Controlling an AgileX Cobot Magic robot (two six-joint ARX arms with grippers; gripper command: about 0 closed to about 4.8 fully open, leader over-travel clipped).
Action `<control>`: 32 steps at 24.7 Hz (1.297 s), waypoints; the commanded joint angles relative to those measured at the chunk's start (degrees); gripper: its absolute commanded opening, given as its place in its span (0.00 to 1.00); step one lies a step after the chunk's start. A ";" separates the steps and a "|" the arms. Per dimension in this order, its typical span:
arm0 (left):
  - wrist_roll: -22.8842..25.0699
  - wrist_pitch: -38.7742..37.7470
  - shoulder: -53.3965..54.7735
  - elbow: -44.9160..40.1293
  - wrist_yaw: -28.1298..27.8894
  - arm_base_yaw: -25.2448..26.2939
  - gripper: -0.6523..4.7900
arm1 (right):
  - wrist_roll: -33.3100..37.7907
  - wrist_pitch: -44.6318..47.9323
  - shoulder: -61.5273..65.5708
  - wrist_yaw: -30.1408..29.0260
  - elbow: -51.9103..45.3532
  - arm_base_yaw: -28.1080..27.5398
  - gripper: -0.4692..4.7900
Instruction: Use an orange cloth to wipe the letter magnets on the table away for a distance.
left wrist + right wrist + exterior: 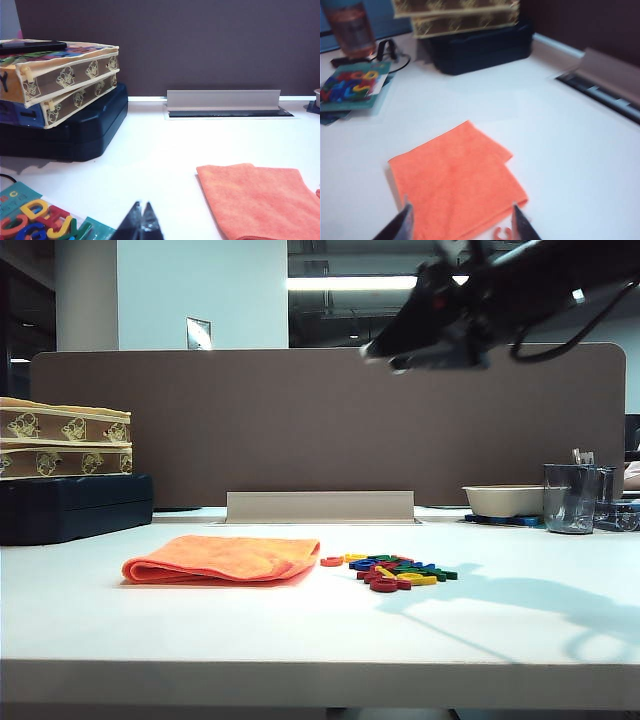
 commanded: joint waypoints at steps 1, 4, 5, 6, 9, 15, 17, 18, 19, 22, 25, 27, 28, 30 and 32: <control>0.31 0.35 0.02 0.26 -0.11 0.00 0.11 | -0.55 0.83 4.94 -0.15 4.20 1.79 0.62; 0.31 0.31 0.02 0.26 -0.11 0.00 0.11 | -1.70 0.79 9.46 -0.17 8.13 3.93 0.63; 0.31 0.24 0.02 0.26 -0.11 0.00 0.11 | -1.79 0.76 11.54 -0.15 9.94 4.79 0.63; 0.31 -0.09 0.02 0.26 -0.11 0.00 0.11 | -1.81 0.26 13.81 -0.17 11.85 5.84 0.63; 0.31 -0.66 0.02 0.26 -0.11 0.00 0.11 | -2.08 -2.03 19.15 0.20 16.50 7.89 0.63; 0.31 -0.63 0.02 0.26 -0.11 0.00 0.11 | -4.46 -6.54 29.40 2.56 24.94 11.47 0.64; 0.31 -0.63 0.02 0.26 -0.11 0.00 0.11 | -5.18 -8.00 32.00 4.61 27.36 12.24 0.64; 0.31 -0.63 0.02 0.26 -0.11 0.00 0.11 | -5.25 -8.04 32.94 5.46 28.11 12.41 0.64; 0.31 -0.61 0.02 0.26 -0.11 0.00 0.11 | -5.27 -8.00 34.49 6.38 29.31 12.87 0.64; 0.28 -0.61 0.02 0.28 -0.09 0.00 0.11 | -5.25 -8.26 37.92 7.19 32.11 13.84 0.65; 0.28 -0.63 0.02 0.28 -0.09 0.00 0.11 | -5.22 -8.48 40.48 8.07 34.18 15.50 0.66; 0.28 -0.66 0.02 0.26 -0.09 0.00 0.11 | -5.25 -9.09 41.16 8.46 34.56 16.52 0.67; 0.28 -0.66 0.02 0.26 -0.09 0.00 0.11 | -5.27 -9.40 41.18 8.50 34.56 16.90 0.68; 0.28 -0.70 0.02 0.26 -0.09 0.00 0.11 | -6.19 -10.25 41.29 8.68 34.53 17.25 0.68; 0.28 -0.70 0.02 0.26 -0.11 0.00 0.11 | -6.60 -11.30 41.48 9.84 34.53 17.29 0.68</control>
